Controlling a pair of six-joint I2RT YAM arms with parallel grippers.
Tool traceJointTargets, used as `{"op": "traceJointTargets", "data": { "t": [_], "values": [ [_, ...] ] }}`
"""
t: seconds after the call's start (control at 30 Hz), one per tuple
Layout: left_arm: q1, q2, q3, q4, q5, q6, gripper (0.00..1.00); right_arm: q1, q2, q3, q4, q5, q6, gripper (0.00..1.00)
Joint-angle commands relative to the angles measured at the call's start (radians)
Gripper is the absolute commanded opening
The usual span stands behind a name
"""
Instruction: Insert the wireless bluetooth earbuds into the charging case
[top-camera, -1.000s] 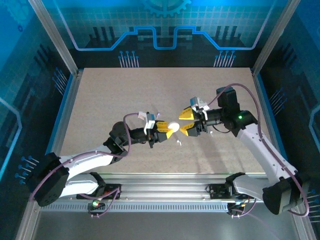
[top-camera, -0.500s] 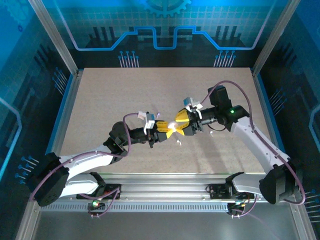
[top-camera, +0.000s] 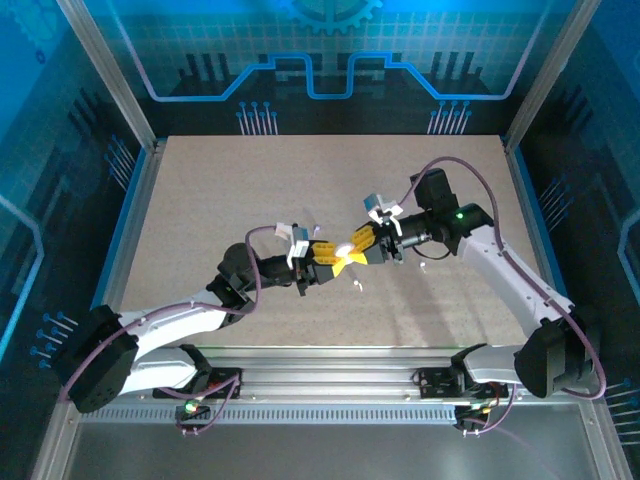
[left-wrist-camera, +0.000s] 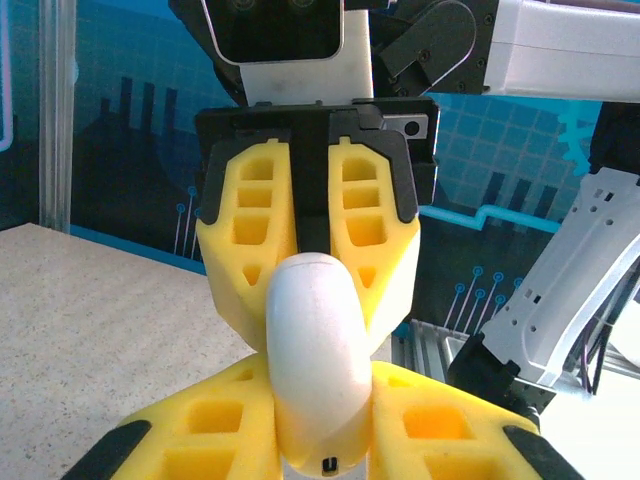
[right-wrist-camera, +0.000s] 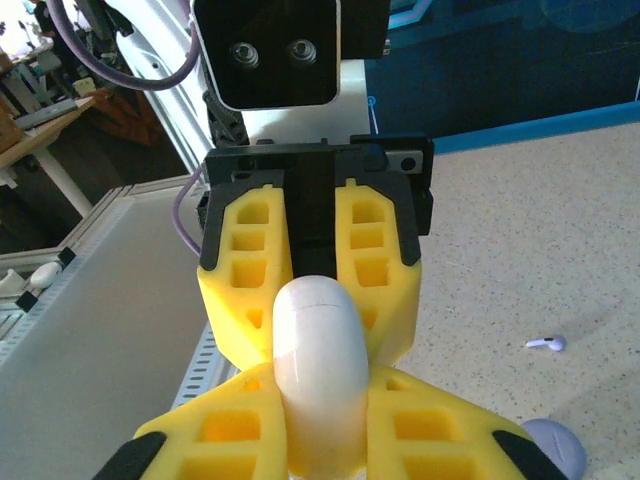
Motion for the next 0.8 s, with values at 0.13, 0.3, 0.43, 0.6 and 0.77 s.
{"op": "traceJointTargets", "data": {
  "t": [0.13, 0.3, 0.43, 0.6, 0.77],
  "values": [
    [-0.004, -0.05, 0.031, -0.063, -0.026, 0.074, 0.61, 0.017, -0.025, 0.032, -0.092, 0.035, -0.054, 0.13],
    [-0.004, -0.145, 0.087, -0.396, -0.017, 0.236, 0.81, 0.02, -0.085, 0.024, -0.133, 0.218, -0.073, 0.11],
    [-0.007, -0.206, 0.154, -0.703, -0.025, 0.402, 0.77, 0.052, -0.135, 0.02, -0.168, 0.373, -0.106, 0.09],
    [-0.007, -0.226, 0.201, -0.905, -0.016, 0.53, 0.73, 0.147, -0.172, 0.02, -0.19, 0.553, -0.144, 0.09],
    [-0.007, -0.217, 0.203, -0.932, -0.003, 0.554, 0.72, 0.238, -0.185, 0.015, -0.195, 0.649, -0.176, 0.09]
  ]
}}
